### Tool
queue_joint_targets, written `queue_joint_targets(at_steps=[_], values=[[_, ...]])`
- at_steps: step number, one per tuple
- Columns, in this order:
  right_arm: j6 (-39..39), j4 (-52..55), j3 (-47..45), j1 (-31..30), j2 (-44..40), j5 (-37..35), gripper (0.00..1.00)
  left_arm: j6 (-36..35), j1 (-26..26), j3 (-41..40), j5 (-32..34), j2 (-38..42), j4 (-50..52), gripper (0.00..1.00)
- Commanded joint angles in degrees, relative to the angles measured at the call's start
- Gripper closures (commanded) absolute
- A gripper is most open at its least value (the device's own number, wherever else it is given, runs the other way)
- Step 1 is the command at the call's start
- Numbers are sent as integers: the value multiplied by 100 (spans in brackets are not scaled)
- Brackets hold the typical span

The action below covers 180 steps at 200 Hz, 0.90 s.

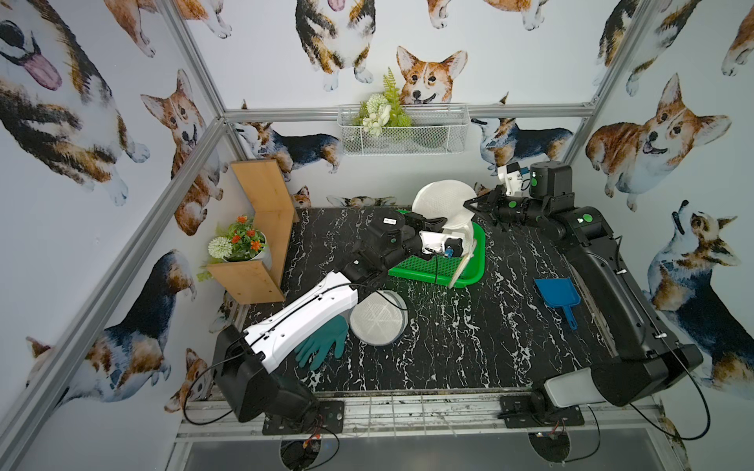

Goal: Turn the laundry bag inside out
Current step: Pick up the laundry bag and place it in the bin.

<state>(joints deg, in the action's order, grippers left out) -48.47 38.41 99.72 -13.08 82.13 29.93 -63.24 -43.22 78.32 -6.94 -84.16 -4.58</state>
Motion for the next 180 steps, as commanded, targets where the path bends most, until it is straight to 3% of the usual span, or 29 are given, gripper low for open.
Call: queue_joint_targets(at_steps=[1, 15, 56, 83, 109, 148, 180], values=[[376, -186, 133, 7, 5, -219, 77, 710, -28, 389, -187, -35, 572, 100], [593, -316, 157, 7, -38, -312, 60, 1197, -28, 1041, -220, -300, 1414, 100], [1979, -890, -304, 11, -668, -1428, 29, 2883, -20, 3488, 72, -1578, 4116, 100], [3017, -1392, -1128, 12, -1266, -2041, 25, 3951, 40, 4850, 84, -2331, 5293, 100], [3565, -2048, -2108, 8, -1906, -2169, 23, 4678, 84, 5426, 108, -2679, 5729, 100], [4412, -3588, -3927, -54, -3015, -1420, 23, 5844, 287, 5885, 457, -2903, 6080, 100], [6050, -4383, -5136, -708, -3543, -1195, 20, 6546, 413, 6011, 246, -2949, 6147, 100]])
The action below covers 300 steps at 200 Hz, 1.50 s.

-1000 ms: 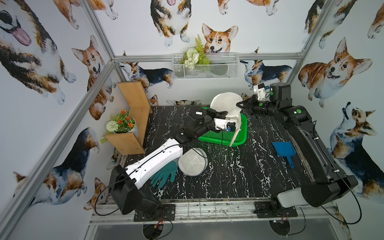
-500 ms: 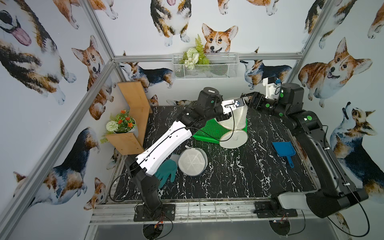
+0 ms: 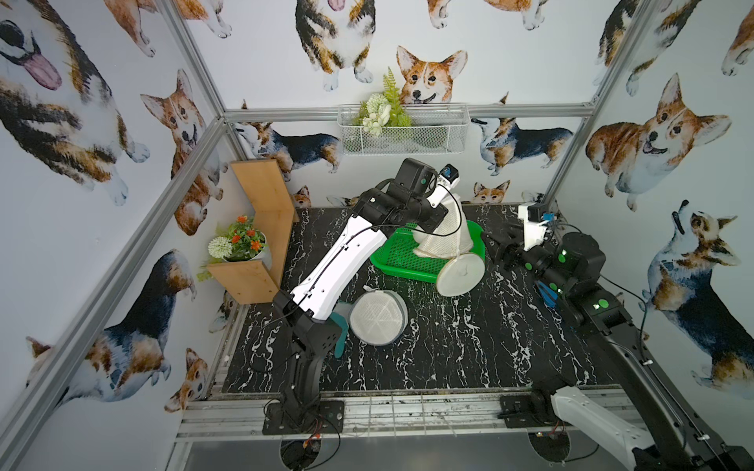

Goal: Turn the laundry bag inside out
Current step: Pick up the laundry bag and place it in the bin, then turn over the laundry bag.

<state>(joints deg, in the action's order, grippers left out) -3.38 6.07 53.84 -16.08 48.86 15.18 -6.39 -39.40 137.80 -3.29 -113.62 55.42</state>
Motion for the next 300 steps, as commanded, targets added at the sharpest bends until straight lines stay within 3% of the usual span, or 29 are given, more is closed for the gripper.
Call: queue_joint_targets(at_steps=[1, 49, 115, 216, 247, 275, 300], values=[[1581, -1154, -562, -438, -218, 278, 20, 869, 34, 63, -132, -2, 146, 100], [3331, -2022, -1233, -1343, 114, -789, 17, 1189, 38, 24, -231, 51, 31, 100], [4209, -4093, -1826, -1907, 1072, -2557, 16, 1540, 75, -271, -391, 244, -163, 100], [4628, -5467, -1787, -2005, 2225, -2940, 15, 2326, 228, -365, -677, 302, -185, 100], [4691, -5839, -1644, -2014, 2426, -3367, 15, 2379, 257, -360, -748, 279, -120, 100], [4649, -5637, -1476, -1967, 2163, -3310, 20, 1968, 249, -426, -649, 344, 26, 100], [4483, -5072, -1384, -1842, 1778, -2884, 28, 1010, 203, -515, -683, 539, 88, 100]])
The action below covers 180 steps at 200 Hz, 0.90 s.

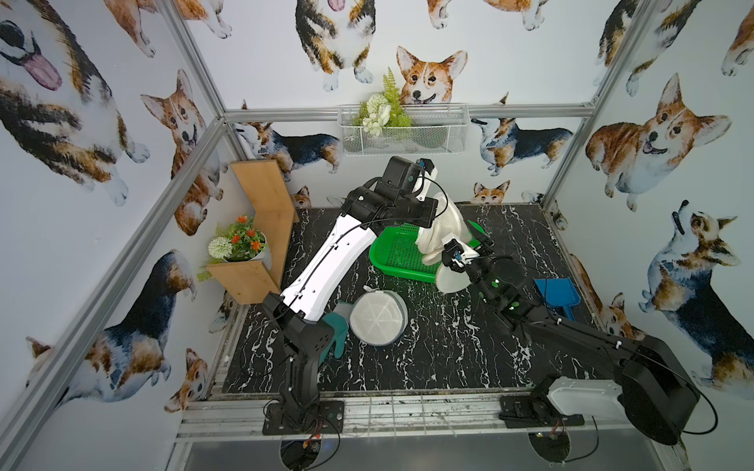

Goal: Turn the laundry bag inside out
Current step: Turn over the laundry bag.

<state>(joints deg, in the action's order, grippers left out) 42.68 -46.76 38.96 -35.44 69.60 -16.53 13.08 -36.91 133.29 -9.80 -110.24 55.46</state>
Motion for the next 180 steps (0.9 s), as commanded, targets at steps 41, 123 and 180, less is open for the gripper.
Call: queue_joint_targets(at_steps=[41, 123, 180], values=[[-413, 1659, 471, 373, -767, 1579, 32, -2846, -252, -938, -632, 853, -195, 100], [-383, 3437, 1470, 565, -792, 2925, 31, -5170, -433, -985, -1067, 952, 750, 100], [-444, 4309, 1799, 720, -766, 3929, 52, -6155, -440, -1120, -1094, 1058, 827, 100]])
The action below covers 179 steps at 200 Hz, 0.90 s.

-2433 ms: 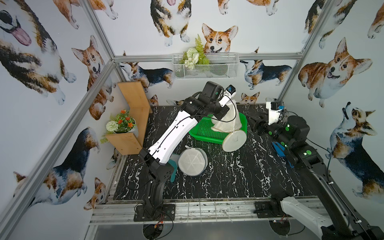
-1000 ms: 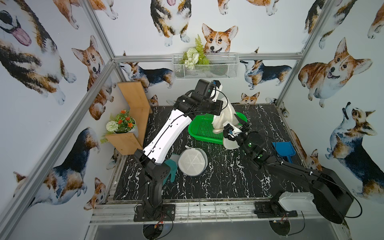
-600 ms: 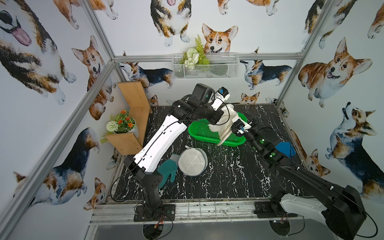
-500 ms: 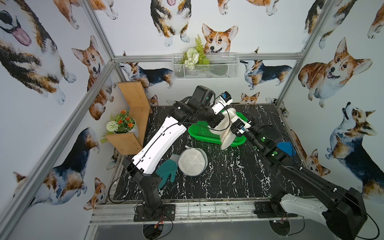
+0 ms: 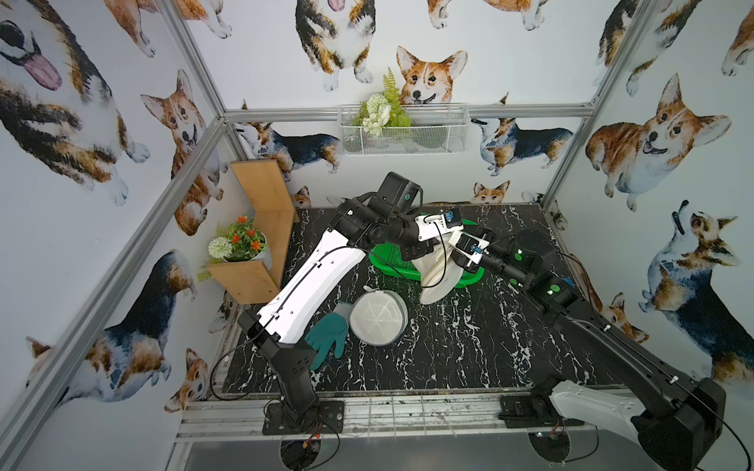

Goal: Turn the laundry bag inside out
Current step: Turn over the laundry bag.

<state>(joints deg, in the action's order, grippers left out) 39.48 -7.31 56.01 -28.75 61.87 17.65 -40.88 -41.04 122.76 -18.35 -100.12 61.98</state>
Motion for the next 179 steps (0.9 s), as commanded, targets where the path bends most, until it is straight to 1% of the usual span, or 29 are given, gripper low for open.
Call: queue_joint_targets(at_steps=[1, 24, 45, 75, 104, 112, 123, 126, 128, 129, 147, 155, 164, 170, 179], values=[[-125, 372, 90, 52, 4, 524, 53, -770, -27, -63, -239, 50, 175, 100], [-173, 471, 94, 113, 7, 810, 63, -925, -32, -118, -287, 88, 25, 100], [-195, 536, 103, 156, 29, 905, 70, -974, -28, -184, -292, 141, -146, 100], [-196, 591, 45, 213, 7, 977, 81, -928, -10, -362, -291, 264, -472, 100], [-267, 491, -16, 240, -10, 985, 90, -805, 5, -560, -454, 431, -832, 100], [-311, 444, -37, 257, -25, 995, 92, -766, 13, -660, -488, 475, -963, 97], [-389, 372, -63, 279, -33, 1018, 97, -713, 20, -809, -513, 475, -1142, 91], [-408, 354, -78, 288, -34, 1021, 99, -692, 25, -853, -512, 644, -1194, 88], [-420, 347, -85, 297, -45, 1025, 100, -682, 25, -879, -514, 661, -1231, 84], [-426, 341, -87, 299, -49, 1023, 100, -674, 25, -891, -513, 680, -1253, 84], [-607, 200, -189, 363, -101, 1063, 100, -551, 60, -1191, -467, 886, -1622, 60], [-741, 110, -252, 399, -137, 1078, 100, -491, 69, -1384, -343, 1021, -1886, 48], [-961, -12, -336, 459, -186, 1070, 100, -374, 69, -1659, -114, 1226, -2316, 38], [-1158, -121, -402, 506, -231, 1054, 100, -292, 69, -1840, 70, 1373, -2649, 33], [-1554, -324, -522, 607, -298, 985, 100, -147, 69, -2012, 263, 1582, -3160, 29]])
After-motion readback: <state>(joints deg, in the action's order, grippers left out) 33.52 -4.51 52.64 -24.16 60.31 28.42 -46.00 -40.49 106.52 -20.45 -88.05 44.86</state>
